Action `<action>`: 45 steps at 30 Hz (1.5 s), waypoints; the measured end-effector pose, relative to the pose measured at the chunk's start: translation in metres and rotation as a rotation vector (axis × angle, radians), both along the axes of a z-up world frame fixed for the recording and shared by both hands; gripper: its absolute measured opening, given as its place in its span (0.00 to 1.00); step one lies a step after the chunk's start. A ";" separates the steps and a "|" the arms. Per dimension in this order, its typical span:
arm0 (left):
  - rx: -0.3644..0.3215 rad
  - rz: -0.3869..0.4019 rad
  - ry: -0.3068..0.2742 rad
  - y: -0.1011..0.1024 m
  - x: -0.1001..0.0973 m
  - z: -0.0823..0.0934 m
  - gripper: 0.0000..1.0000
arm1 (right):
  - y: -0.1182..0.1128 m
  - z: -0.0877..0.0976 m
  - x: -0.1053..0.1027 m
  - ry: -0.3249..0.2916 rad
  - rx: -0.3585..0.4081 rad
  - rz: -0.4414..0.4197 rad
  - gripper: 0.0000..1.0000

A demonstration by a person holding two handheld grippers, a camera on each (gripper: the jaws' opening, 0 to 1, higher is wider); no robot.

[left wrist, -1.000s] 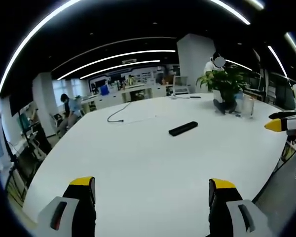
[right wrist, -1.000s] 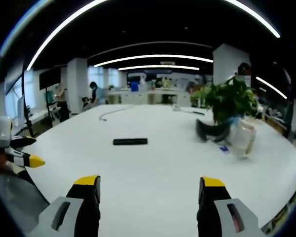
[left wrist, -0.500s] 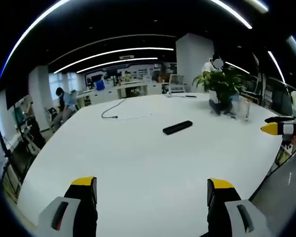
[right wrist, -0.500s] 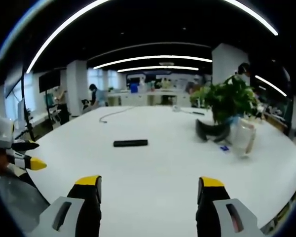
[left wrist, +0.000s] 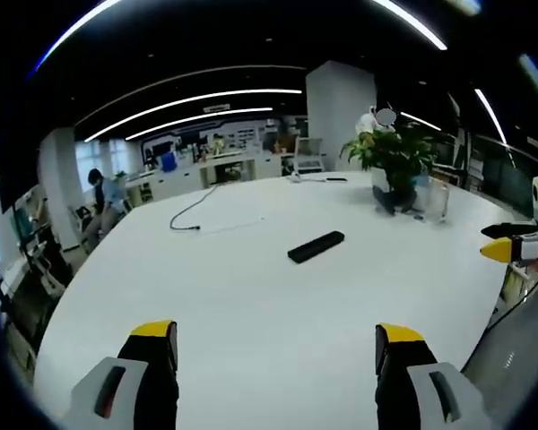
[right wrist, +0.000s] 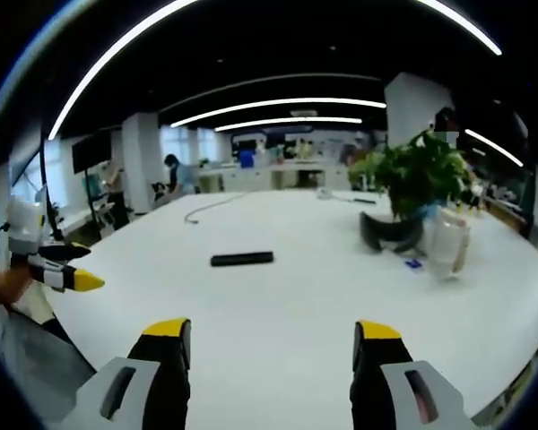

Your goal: Press the specified remote control buttons in sequence, fully releasing each button before pressing the next.

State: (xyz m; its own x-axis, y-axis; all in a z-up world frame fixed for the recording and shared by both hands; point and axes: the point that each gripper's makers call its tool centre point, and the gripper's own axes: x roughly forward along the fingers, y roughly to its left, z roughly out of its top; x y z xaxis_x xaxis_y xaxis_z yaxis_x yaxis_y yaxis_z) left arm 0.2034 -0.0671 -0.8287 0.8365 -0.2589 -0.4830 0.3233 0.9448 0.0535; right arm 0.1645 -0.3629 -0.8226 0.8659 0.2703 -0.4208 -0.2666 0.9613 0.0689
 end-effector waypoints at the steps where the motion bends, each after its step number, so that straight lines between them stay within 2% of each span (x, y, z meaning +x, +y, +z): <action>1: 0.002 -0.009 -0.003 -0.003 0.003 0.002 0.95 | 0.000 -0.001 0.000 0.004 0.002 0.001 0.70; 9: 0.028 -0.090 -0.024 -0.028 0.037 0.012 0.95 | 0.005 -0.003 -0.003 0.034 0.043 0.025 0.59; 20: 0.074 -0.177 -0.024 -0.044 0.080 0.018 0.93 | 0.011 -0.007 -0.005 0.065 0.047 0.057 0.42; 28: 0.085 -0.218 -0.016 -0.058 0.108 0.019 0.93 | 0.011 -0.010 -0.006 0.084 0.041 0.060 0.37; 31: 0.088 -0.237 -0.012 -0.064 0.119 0.017 0.93 | 0.010 -0.011 -0.006 0.087 0.043 0.059 0.35; 37: 0.115 -0.282 -0.001 -0.075 0.139 0.012 0.93 | 0.010 -0.015 -0.008 0.118 0.039 0.062 0.23; 40: 0.085 -0.294 0.022 -0.082 0.149 0.008 0.94 | 0.010 -0.018 -0.009 0.135 0.030 0.066 0.18; 45: 0.095 -0.326 0.059 -0.093 0.160 -0.004 0.92 | 0.011 -0.024 -0.011 0.178 0.025 0.074 0.04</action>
State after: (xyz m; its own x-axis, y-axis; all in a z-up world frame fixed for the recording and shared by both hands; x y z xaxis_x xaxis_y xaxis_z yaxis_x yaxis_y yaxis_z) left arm 0.3638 -0.1603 -0.8331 0.6867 -0.4595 -0.5633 0.6129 0.7827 0.1086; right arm 0.1531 -0.3514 -0.8467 0.7558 0.3427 -0.5580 -0.3180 0.9370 0.1447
